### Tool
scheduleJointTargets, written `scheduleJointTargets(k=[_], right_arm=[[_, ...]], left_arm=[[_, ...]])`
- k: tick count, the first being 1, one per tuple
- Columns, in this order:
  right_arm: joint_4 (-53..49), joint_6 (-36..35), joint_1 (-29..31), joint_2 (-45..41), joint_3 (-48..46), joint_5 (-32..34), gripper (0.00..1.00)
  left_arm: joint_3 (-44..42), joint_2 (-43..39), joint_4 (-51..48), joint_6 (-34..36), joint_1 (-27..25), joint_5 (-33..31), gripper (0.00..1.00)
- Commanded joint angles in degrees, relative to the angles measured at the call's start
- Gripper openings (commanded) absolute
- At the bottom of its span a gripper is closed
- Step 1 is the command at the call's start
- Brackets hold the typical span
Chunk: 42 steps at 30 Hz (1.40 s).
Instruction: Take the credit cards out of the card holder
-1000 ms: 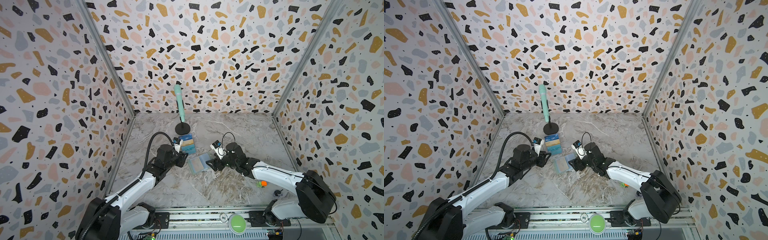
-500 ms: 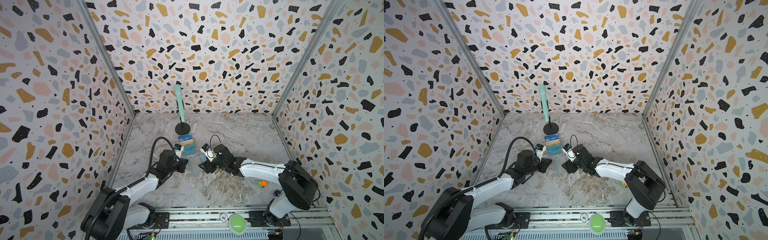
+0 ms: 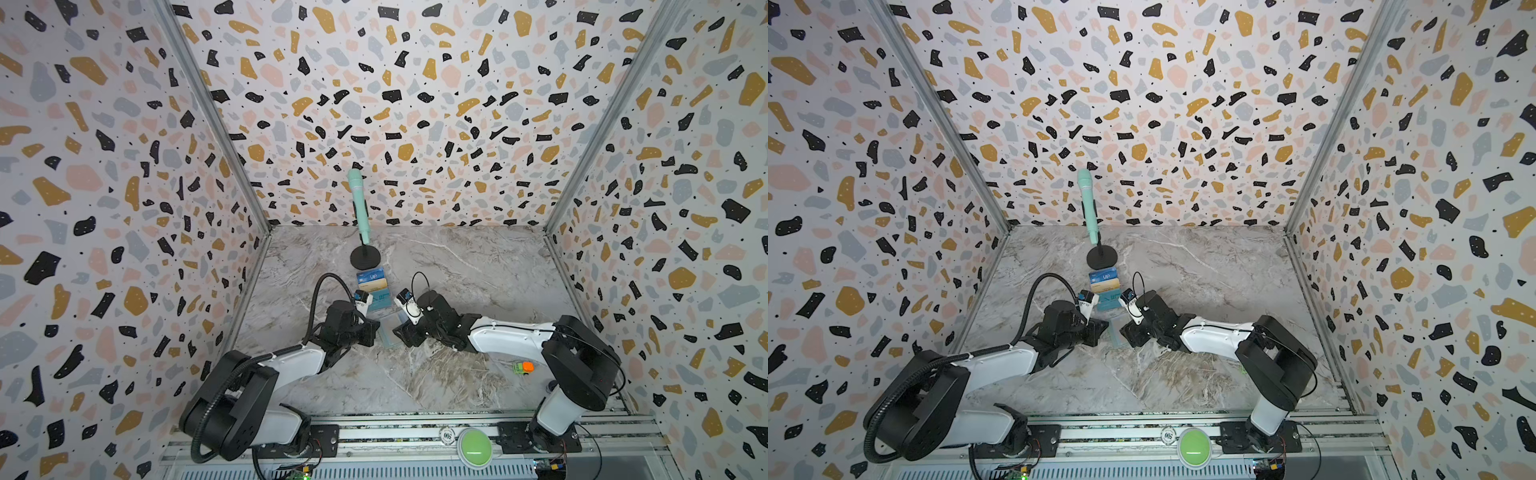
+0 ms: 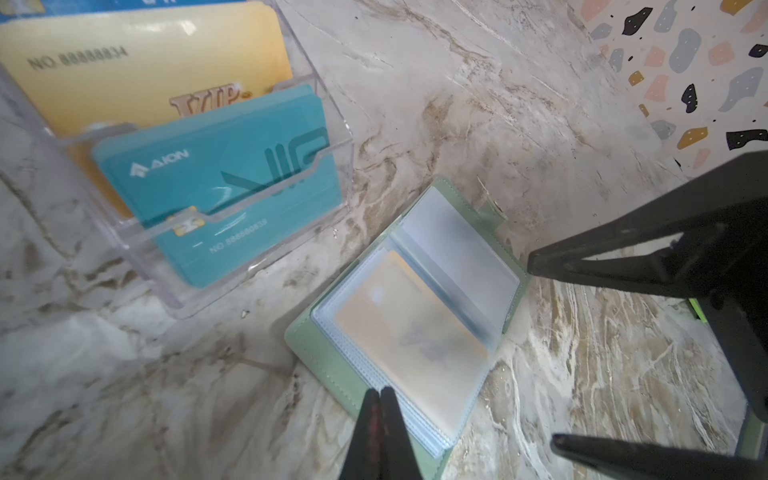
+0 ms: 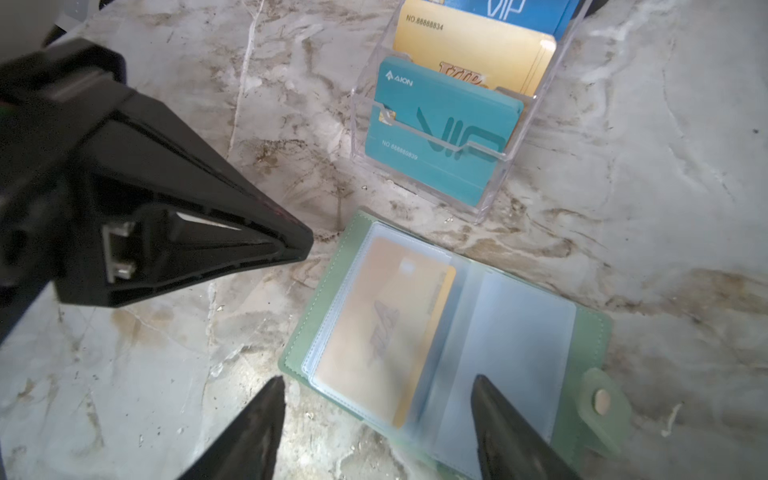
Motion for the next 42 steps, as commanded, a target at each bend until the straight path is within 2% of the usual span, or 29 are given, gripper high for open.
scheduleJointTargets(k=[1,29,42], right_arm=[[-1.6,-0.3,1.2,1.1,2.8,2.1,0.71],[-3.4,-1.1,3.0,8.5,7.0,5.4,0.66],[-5.0,-1.0,3.3,12.8,9.2,6.2,0.60]], left_arm=[[0.2,1.5,2.8,-0.5,-0.5,-0.1,0.00],[-1.4,8.7,8.2,-2.3,-0.7,0.3,0.00],[-2.5,10.4,9.6,-2.4,-0.7,0.5,0.00]])
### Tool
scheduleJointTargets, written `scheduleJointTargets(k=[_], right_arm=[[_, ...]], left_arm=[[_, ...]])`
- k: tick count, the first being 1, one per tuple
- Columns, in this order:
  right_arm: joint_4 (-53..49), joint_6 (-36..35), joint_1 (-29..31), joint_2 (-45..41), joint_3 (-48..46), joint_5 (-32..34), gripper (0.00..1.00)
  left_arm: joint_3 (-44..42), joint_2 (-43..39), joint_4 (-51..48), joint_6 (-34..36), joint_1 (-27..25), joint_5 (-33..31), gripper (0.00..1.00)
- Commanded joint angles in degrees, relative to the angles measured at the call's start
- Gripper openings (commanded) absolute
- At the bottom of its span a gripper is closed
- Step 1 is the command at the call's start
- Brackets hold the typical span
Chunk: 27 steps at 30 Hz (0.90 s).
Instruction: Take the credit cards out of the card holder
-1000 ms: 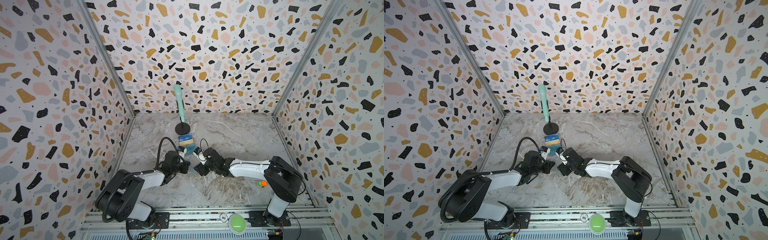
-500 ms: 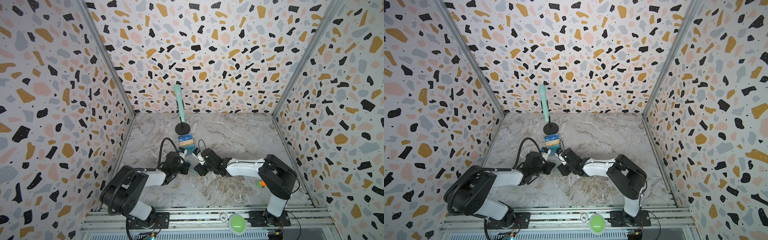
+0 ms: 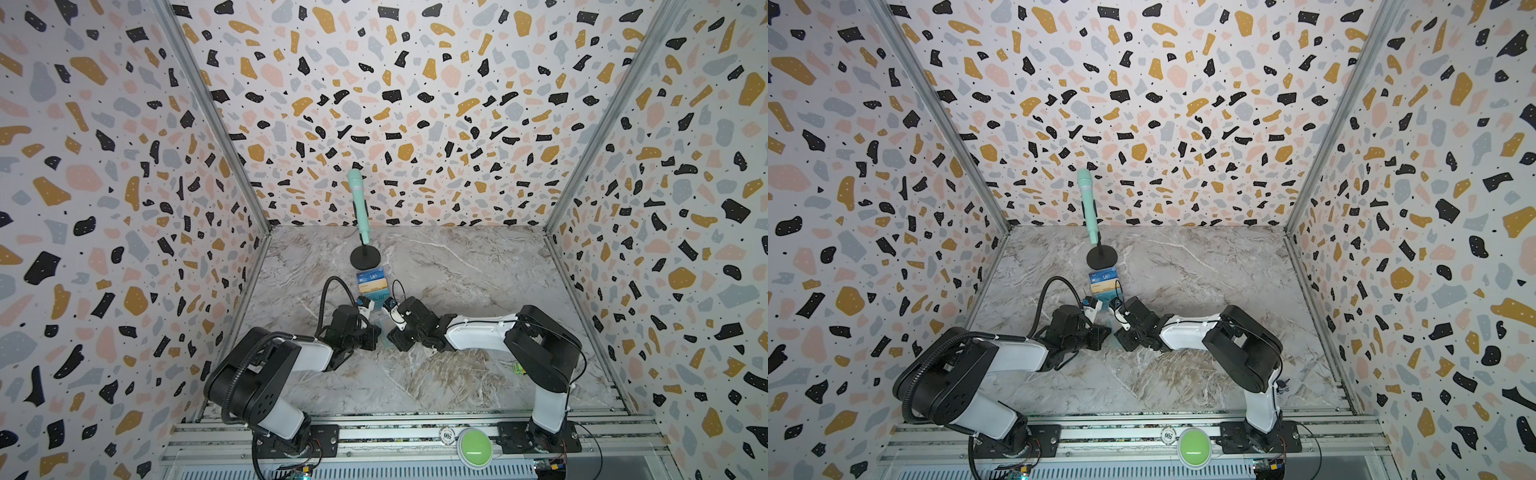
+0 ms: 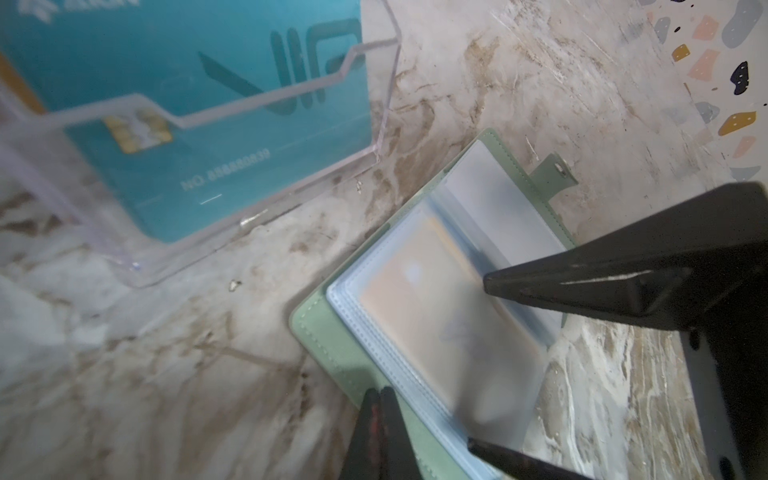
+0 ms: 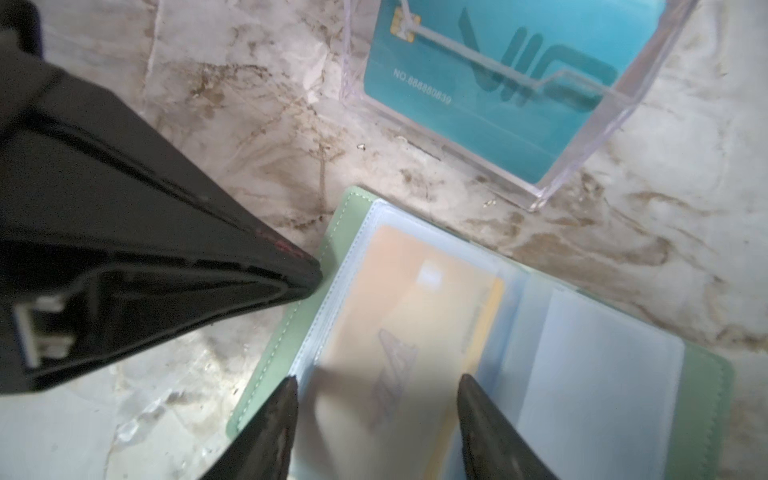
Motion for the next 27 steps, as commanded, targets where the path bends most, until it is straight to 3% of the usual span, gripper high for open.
scheduleJointTargets(k=[1,13,27], right_arm=[[-2.9,-0.3,0.4,0.7,1.6,1.0,0.60],[-4.9,-0.2,0.6,1.9,2.0,4.0,0.50],[-4.1,0.2,-1.3,0.6,1.5,1.1,0.31]], left_arm=[[-1.1,1.0,1.7,-0.5,-0.3,0.5,0.00],[-2.5,3.6,4.7,-1.2,-0.4,1.0,0.00],[-3.1,3.8,4.4,-0.5,-0.3,0.5,0.00]])
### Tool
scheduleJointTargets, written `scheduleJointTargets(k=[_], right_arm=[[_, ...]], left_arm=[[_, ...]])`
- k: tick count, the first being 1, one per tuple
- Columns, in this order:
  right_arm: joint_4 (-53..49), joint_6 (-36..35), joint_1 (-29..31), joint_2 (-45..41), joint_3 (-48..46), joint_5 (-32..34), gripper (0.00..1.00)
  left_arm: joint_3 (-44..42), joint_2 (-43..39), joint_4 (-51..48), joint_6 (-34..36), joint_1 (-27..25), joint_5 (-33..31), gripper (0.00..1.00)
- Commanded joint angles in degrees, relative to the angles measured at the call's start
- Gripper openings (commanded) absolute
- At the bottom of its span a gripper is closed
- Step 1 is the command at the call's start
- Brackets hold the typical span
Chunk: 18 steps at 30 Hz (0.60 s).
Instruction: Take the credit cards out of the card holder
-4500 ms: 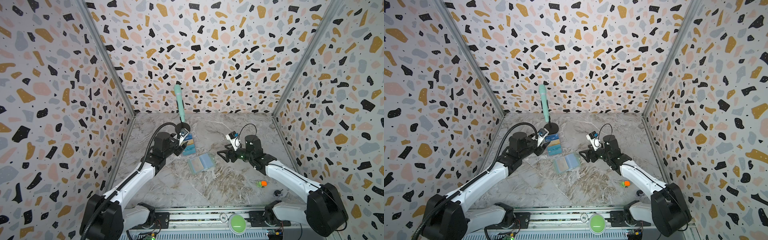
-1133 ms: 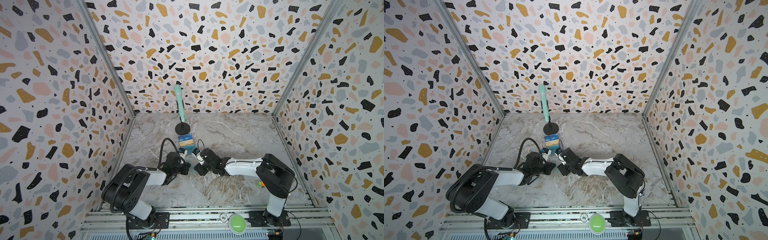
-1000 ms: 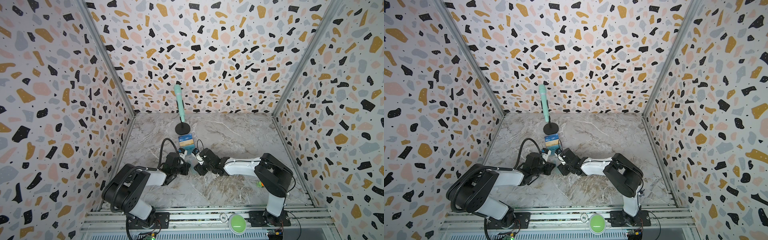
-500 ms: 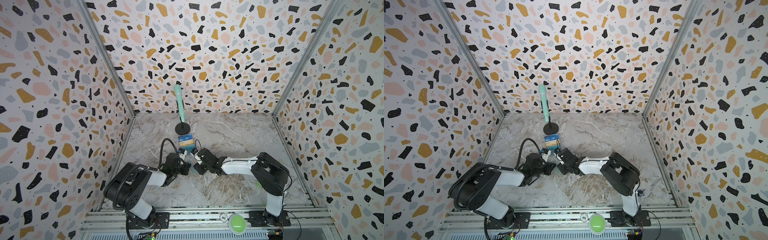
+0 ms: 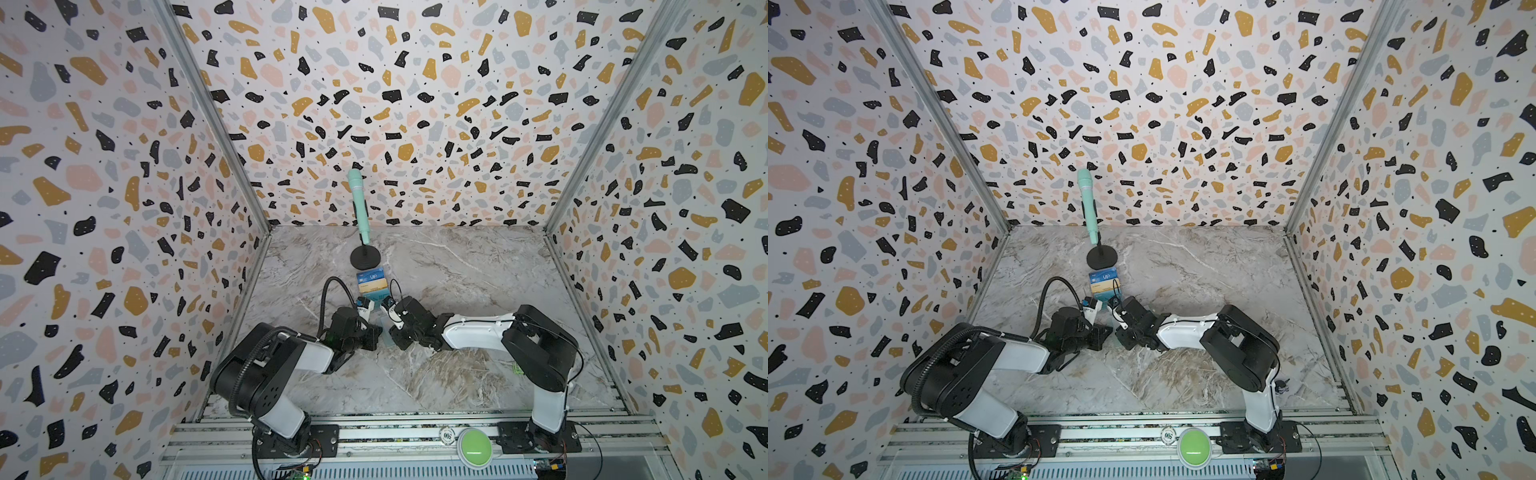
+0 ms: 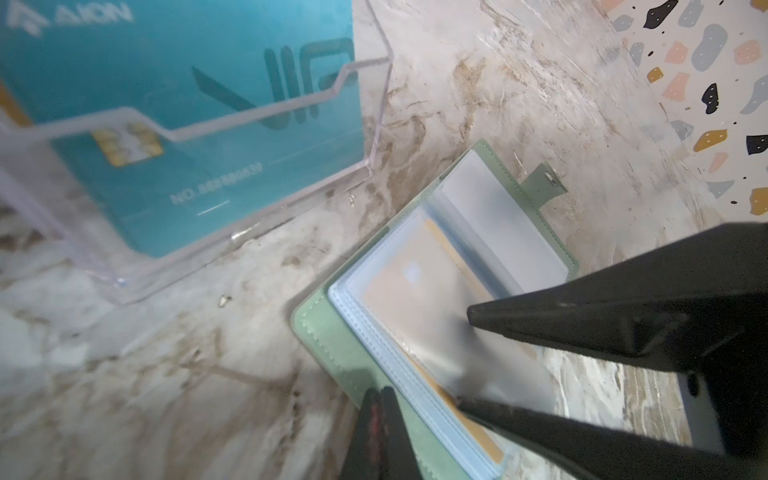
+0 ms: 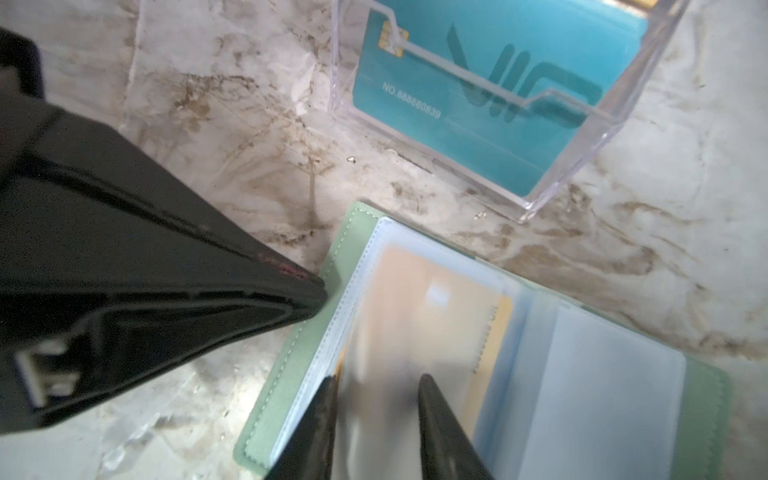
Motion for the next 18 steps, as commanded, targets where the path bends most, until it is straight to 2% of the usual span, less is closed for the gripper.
scheduleJointTargets(k=[1,9,18], right_arm=[[-2.7,0.2,-1.2,-0.4,-0.1,-1.3,0.30],[-2.0,0.3,-2.8,-1.7,-1.1,-2.2,0.22],[-2.2,0.9,-3.5,-3.0,-1.7,0.8,0.21]], left_arm=[[-1.3,1.3,-2.6,0.5,-0.4,-0.1,0.00],[-1.2,1.5,-2.9,0.5,-0.4,-0.2,0.00],[-1.1,1.5,-3.2,0.7,-0.4,-0.2,0.00]])
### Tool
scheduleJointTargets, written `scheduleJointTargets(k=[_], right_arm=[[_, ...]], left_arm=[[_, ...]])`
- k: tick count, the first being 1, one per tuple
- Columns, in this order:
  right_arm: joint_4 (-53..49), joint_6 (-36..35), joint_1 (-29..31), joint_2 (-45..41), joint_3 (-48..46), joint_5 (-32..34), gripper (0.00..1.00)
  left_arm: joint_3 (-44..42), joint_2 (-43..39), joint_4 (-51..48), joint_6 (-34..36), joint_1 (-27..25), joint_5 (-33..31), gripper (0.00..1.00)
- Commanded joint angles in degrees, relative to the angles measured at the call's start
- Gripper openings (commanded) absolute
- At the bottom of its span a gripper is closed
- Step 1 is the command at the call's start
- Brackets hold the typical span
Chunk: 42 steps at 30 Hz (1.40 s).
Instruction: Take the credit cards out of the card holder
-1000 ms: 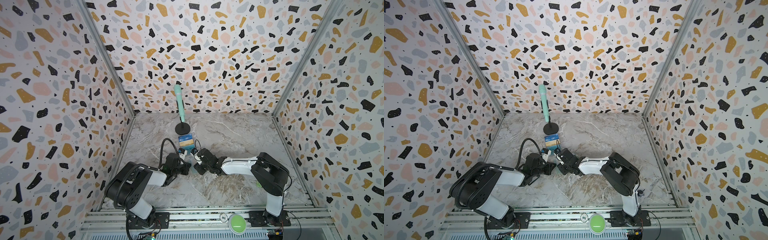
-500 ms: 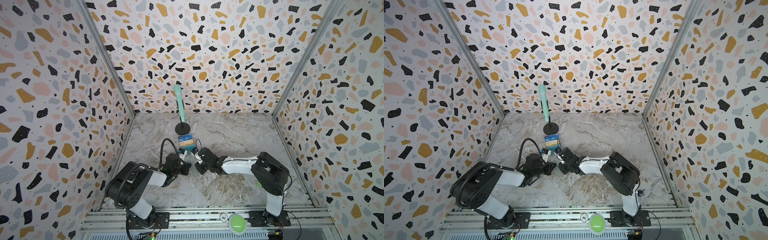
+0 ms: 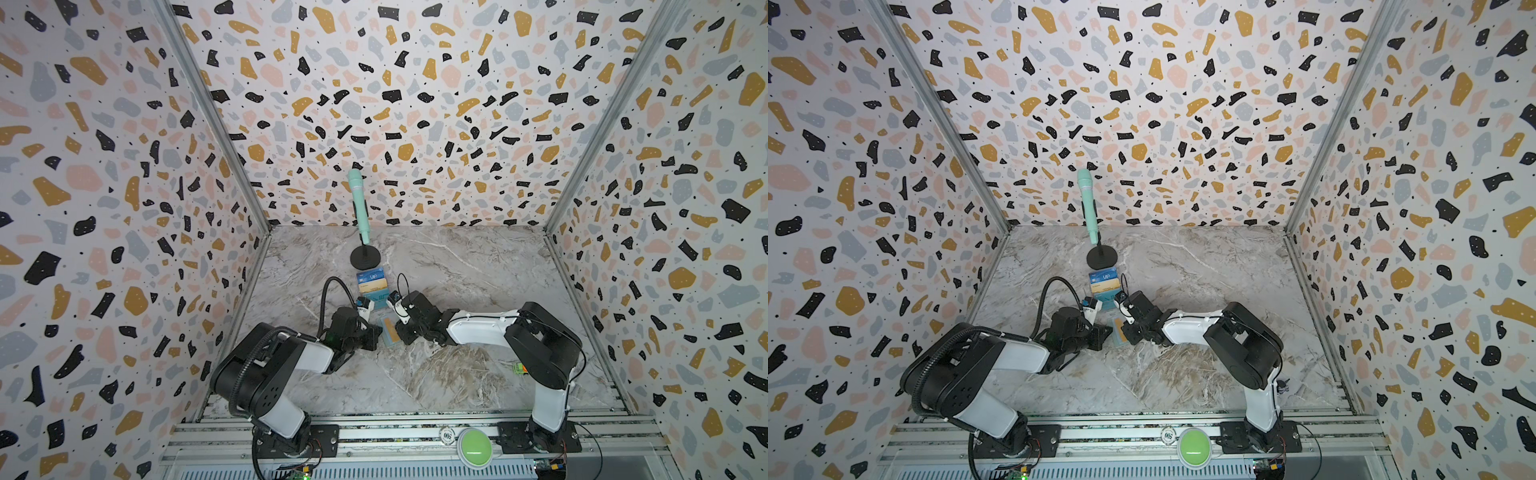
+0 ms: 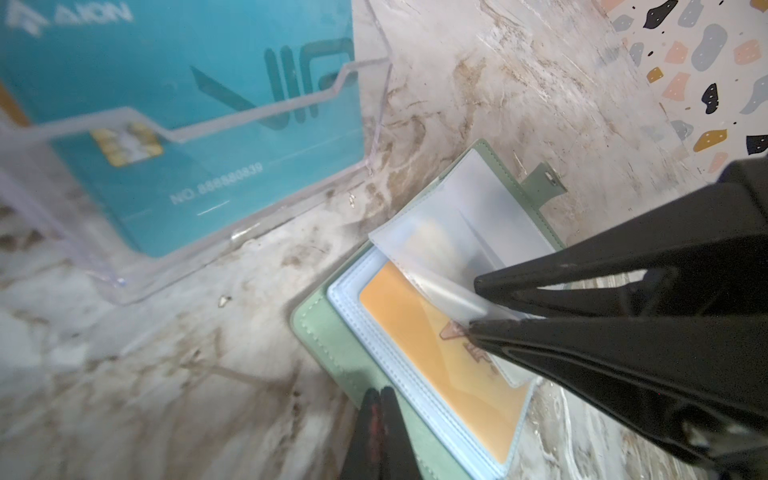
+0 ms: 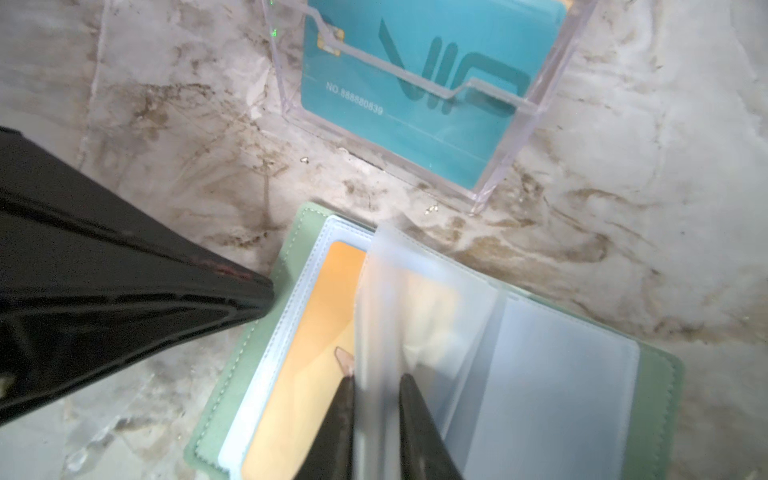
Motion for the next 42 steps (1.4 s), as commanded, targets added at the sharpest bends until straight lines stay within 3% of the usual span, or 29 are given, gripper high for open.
scheduleJointTargets(k=[1,42], right_arm=[[-2.6,1.0,-0.7,-2.5,-1.0,2.7,0.22],[-2.4,3.1,-6.7,-7.9,-6.6,6.9,0.23]], left_arm=[[-1.1,1.5,-3.2,0.7,-0.4,-0.2,0.00],[-0.5,2.1,-4.0,0.8,-0.4,0.1,0.00]])
